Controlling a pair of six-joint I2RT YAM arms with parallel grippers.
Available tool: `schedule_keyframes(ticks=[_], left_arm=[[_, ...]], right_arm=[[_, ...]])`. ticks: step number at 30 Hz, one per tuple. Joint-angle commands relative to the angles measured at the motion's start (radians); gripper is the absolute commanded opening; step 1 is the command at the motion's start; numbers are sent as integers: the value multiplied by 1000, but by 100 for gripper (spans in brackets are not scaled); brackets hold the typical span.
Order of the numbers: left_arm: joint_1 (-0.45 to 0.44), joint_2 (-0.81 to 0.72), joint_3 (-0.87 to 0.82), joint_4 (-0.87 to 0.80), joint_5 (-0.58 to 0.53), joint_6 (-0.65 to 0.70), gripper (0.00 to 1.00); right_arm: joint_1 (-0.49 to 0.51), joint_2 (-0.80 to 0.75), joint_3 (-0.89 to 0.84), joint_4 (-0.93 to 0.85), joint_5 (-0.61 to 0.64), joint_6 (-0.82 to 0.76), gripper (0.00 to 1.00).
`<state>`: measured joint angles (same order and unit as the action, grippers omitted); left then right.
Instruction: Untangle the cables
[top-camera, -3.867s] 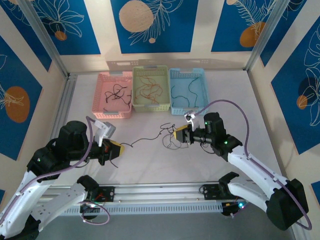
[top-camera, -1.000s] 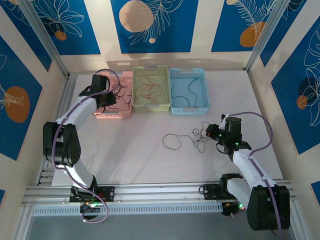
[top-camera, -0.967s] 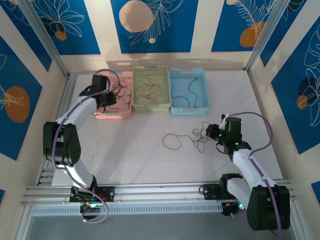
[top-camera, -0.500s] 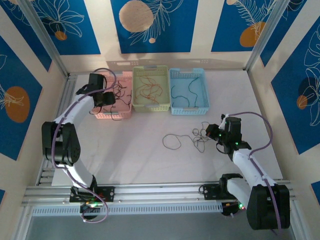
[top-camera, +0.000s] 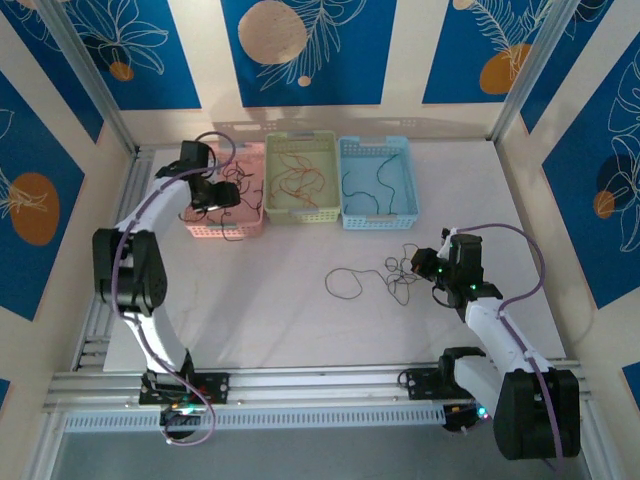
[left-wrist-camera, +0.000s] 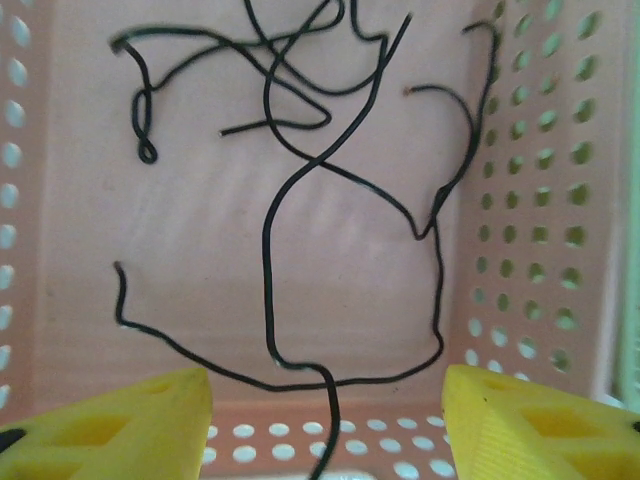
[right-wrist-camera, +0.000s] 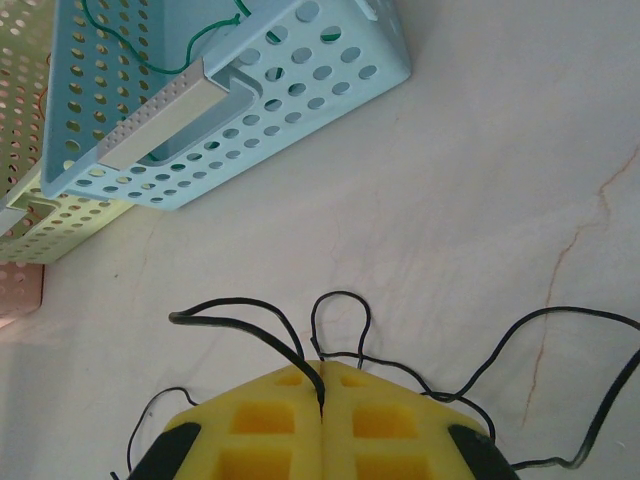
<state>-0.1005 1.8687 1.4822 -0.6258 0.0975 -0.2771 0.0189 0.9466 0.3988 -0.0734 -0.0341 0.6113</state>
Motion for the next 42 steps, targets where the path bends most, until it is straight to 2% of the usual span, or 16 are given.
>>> schedule_keyframes(ticks=[1,3,5,12,14,22,29,33,42], left_arm=[[-13,82,63,-78,3,31,61],[-14,119,90,-102,-9,39,55],[-15,123,87,-97,-18,35,45],[-20,36,38,-43,-33,13,7],[-20,9,28,-34,-27,5,0],[-23,-96,3,-74,19,30,0],[-21,-65,93,-209,-4,249,0],[-6,0,170,-239,-41,312,0],[77,58,189,-102,18,326,0]], right_arm=[[5,3,-3,10,-20,3,0],[3,2,-3,9,-20,2,0],[4,-1,-5,8,-19,2,0],[4,7,-2,11,-23,1,0],[4,5,-3,11,-22,1,0],[5,-2,-6,11,-20,2,0],[4,2,-5,12,-24,1,0],[6,4,-6,14,-24,1,0],[4,6,-5,16,-24,1,0]])
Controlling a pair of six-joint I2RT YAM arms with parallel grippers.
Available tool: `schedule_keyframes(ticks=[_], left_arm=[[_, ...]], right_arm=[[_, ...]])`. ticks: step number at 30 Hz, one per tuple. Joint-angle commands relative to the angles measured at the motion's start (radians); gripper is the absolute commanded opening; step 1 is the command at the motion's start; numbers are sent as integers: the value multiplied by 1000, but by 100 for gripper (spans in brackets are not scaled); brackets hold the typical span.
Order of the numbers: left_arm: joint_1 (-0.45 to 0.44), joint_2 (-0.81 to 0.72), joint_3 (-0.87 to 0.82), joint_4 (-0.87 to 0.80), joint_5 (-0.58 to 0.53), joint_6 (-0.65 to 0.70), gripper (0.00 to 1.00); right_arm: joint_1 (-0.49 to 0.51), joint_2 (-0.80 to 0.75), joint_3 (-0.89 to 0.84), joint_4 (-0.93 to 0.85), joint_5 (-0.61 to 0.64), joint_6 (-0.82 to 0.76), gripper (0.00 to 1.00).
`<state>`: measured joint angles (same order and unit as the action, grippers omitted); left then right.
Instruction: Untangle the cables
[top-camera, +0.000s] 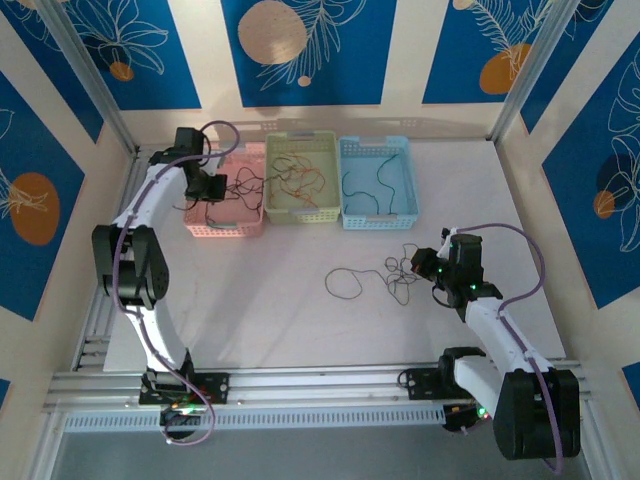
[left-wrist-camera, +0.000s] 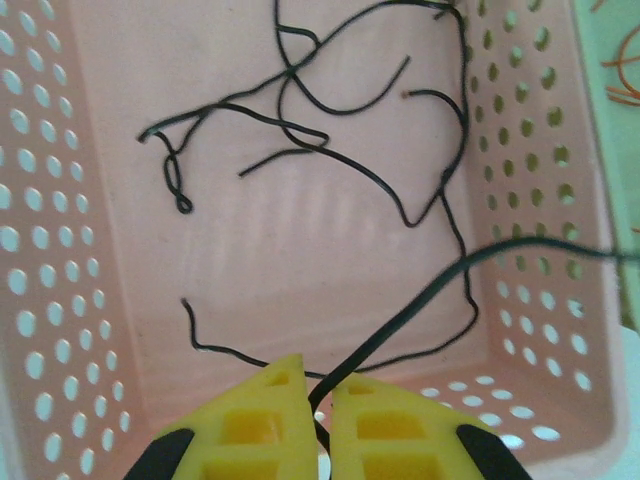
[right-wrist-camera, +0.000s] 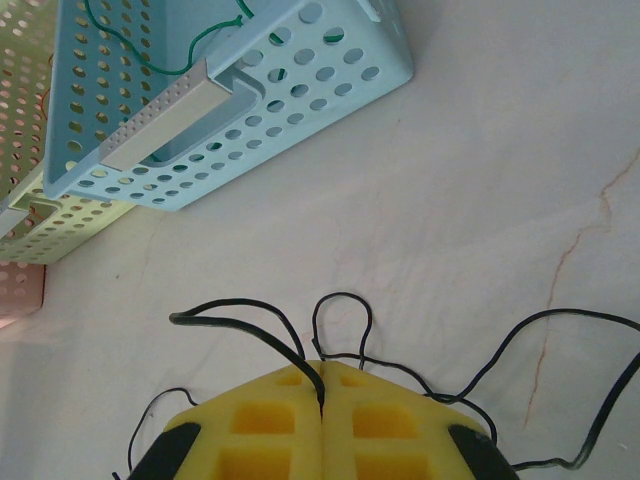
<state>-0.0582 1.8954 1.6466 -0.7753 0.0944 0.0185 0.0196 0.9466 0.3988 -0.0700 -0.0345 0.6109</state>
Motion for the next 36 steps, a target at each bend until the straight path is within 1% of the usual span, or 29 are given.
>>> schedule_keyframes(ticks=[1,6,16,20,24,30,31,34,36], left_arm=[[44,38,26,55,21,29,0],[93,69,9,119,27,-1,0],[134,145,5,210,8,-28,0],[139,164,5,219,28,-35,0],[146,169,2,231,-17,-31,0],[146,175,-2,213,19,-38,0],[146,175,-4,209,19,-41,2],[143,169,2,184,16,-44,24],[144,159,21,156,9,-48,34]], right_arm=[[3,6,-5,12,-24,1,0],[1,11,-3,13,-25,1,0],[1,21,3,14,-27,2,0],[2,29,5,13,-29,0,0],[0,34,7,14,-32,1,0],[0,35,7,16,-33,0,0],[0,39,7,16,-34,0,0],[0,37,8,16,-35,-2,0],[0,33,6,16,-35,-1,0]])
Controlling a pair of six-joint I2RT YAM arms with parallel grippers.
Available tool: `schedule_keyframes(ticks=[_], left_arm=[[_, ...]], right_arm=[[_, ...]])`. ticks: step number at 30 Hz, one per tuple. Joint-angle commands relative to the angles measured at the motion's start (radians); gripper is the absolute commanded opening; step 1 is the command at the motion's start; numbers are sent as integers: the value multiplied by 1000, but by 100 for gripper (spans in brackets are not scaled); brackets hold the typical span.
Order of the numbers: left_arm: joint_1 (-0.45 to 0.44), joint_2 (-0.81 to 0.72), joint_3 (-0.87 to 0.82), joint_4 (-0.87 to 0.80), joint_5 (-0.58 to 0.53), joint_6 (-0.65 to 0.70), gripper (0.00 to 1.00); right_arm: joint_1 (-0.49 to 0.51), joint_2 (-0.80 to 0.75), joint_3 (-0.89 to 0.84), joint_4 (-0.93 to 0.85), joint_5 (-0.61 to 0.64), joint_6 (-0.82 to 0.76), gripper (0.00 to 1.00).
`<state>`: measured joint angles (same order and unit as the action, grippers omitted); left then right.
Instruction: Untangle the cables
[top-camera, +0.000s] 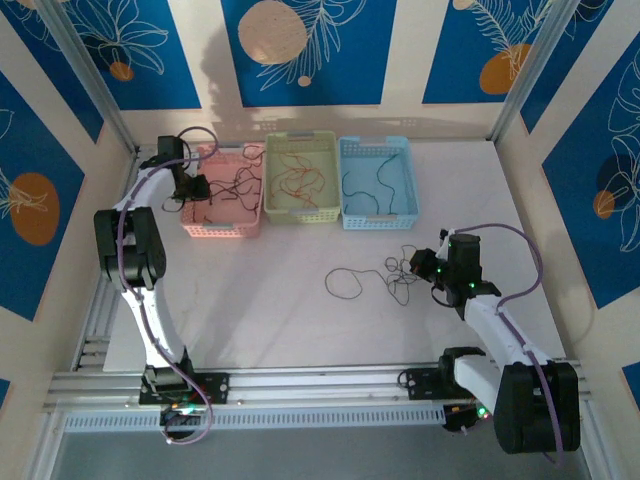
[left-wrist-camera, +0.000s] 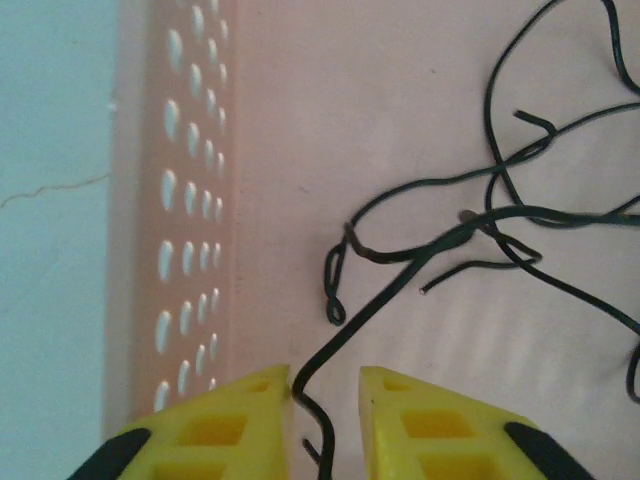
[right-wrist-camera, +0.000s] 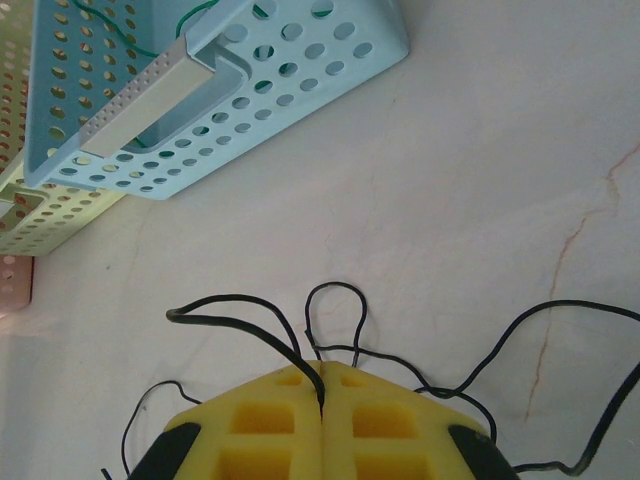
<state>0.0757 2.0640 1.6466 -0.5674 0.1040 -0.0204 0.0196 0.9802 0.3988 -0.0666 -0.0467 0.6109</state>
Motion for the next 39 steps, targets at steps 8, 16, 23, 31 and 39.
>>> schedule_keyframes(ticks=[8,16,23,31,39], left_arm=[[10,-116,33,-78,-19,-68,55],[-11,-282,-1,-80,16,-134,56],[-151,-593,-242,-22,175,-201,57],[-561,-777,-643,300,373,-308,63],[-798,-600,-766,465,254,-358,64]], right_arm=[[0,-5,4,13,-23,0,0],[2,-23,12,4,-36,-2,0],[76,-126,115,-59,-171,-18,0],[269,-197,302,-149,-124,-81,0],[206,-234,307,-318,76,-81,0]])
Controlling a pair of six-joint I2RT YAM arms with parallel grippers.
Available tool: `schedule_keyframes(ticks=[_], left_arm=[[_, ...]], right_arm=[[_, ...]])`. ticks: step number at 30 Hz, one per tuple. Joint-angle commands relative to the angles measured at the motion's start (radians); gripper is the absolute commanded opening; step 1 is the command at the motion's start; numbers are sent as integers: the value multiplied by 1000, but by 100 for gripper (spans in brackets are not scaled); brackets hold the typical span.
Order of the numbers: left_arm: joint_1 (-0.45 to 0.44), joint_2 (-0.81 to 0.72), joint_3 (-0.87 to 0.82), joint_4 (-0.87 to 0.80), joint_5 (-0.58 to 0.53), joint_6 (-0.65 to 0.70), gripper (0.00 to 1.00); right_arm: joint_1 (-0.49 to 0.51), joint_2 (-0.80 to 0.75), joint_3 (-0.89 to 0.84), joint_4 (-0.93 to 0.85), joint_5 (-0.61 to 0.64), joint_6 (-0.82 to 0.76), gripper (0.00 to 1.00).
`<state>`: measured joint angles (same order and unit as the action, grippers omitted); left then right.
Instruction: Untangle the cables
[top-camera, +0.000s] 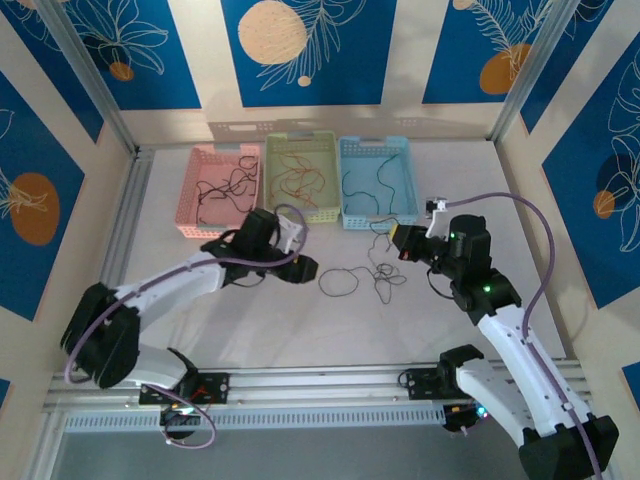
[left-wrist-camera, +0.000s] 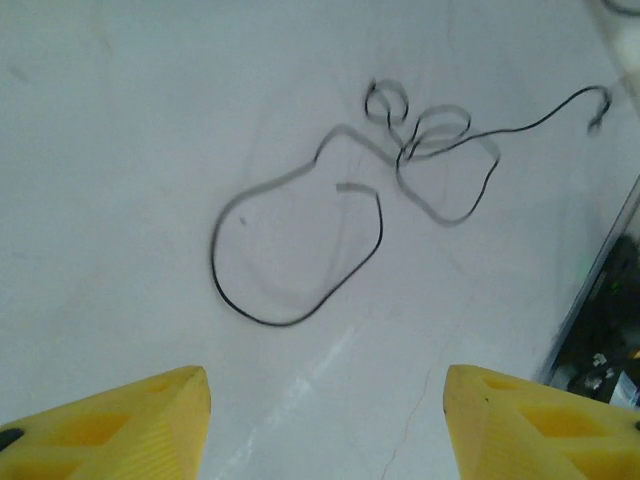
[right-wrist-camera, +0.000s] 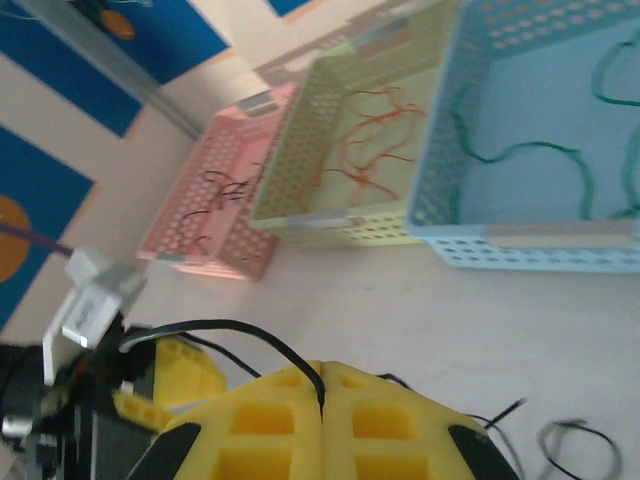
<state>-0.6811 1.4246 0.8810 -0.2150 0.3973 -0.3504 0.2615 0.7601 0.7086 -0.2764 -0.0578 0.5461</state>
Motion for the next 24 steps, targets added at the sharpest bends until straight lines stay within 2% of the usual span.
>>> schedule_keyframes(ticks=[1,9,13,19,24], left_arm=[[-53,63,12,116,-43,-27,64],[-131,230,136,135,-78,-53,65],[-179,302,204,94,-174,-62,65],[-196,413,284,119,-261,-114,65],[-204,510,373,110,-236,-113,62]], right_arm=[[-60,-17,-8,-119,78,-13,0],[-215,-78,-67,-122,61,-16,0],[-234,-76,-89,-104,42,-6,0],[-243,-63,-106,-84,21,-1,0],[-246,-63,-117,-78,16,1,0]])
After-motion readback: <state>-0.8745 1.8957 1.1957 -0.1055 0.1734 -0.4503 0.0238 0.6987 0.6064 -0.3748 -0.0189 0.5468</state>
